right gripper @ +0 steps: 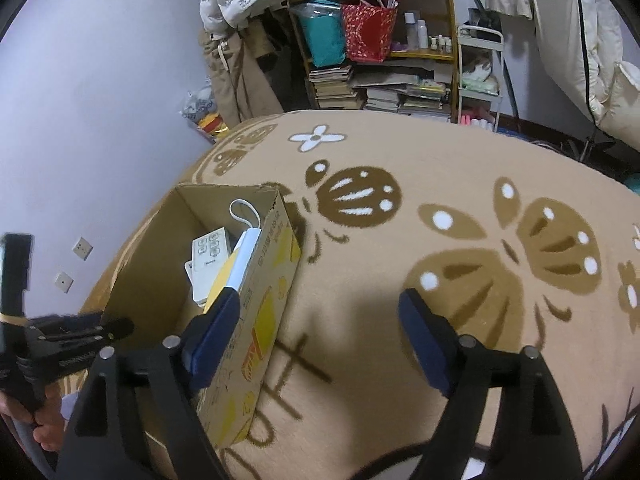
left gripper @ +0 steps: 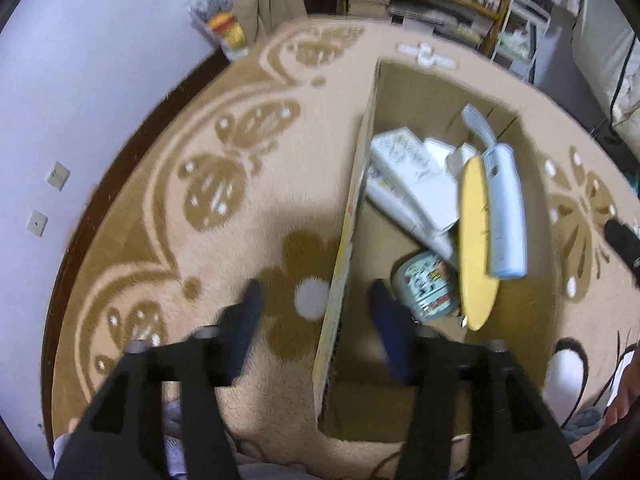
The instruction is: Organize rigid objects
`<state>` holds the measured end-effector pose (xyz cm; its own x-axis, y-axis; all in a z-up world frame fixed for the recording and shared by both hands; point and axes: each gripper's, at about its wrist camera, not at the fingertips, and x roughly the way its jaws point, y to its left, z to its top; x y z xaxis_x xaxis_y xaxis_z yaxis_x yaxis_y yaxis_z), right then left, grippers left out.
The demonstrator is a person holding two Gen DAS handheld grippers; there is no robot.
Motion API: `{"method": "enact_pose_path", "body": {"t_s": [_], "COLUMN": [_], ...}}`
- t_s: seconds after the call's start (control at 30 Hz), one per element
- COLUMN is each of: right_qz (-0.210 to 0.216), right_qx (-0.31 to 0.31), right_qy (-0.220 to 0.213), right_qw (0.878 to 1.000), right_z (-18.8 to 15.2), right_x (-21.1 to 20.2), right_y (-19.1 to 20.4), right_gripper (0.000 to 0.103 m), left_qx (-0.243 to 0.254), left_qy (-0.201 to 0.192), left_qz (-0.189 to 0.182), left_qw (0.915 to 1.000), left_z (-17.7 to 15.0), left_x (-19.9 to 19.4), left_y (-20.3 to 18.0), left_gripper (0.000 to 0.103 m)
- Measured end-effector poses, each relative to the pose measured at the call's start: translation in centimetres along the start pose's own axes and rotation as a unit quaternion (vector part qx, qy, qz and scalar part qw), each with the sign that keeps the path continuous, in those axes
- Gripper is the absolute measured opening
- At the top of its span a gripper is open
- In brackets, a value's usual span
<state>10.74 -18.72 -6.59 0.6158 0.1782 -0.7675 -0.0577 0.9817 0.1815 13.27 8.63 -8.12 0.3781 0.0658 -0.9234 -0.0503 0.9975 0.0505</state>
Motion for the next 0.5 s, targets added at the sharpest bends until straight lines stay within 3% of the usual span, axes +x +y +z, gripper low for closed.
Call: {"method": "enact_pose_path", "body": {"t_s": [0.1,0.27,0.5], "right_qz": [-0.012,-0.032,-0.041], "right_qx": [-0.005,-0.016,-0.014], "right_qy": [-0.011,-0.028,-0.043], "right_qw": [1.0,0.999,0.998], "right_z": [-0.2,-0.8,-1.3], "right_x": [-1.2,-3.3,-6.5], "right_y": [-0.2,-0.4,-1.1], "right_gripper": [0.101,0.103,0.103], "left_qx": [0.008,0.023,0.032], "left_qy": [-0.025,-0.067,-0.125], "left_qz": [0.002,0.004,-0.006], "left_qw": [0.9997,0.9975,0.9916], "left_z": [0.1,0.0,-0.8], "left_x": [-1.8,-4.4,-9.0], "left_y": [-0.5,-1.8,-3.2], "left_gripper": [0.071,0.097,0.1]}}
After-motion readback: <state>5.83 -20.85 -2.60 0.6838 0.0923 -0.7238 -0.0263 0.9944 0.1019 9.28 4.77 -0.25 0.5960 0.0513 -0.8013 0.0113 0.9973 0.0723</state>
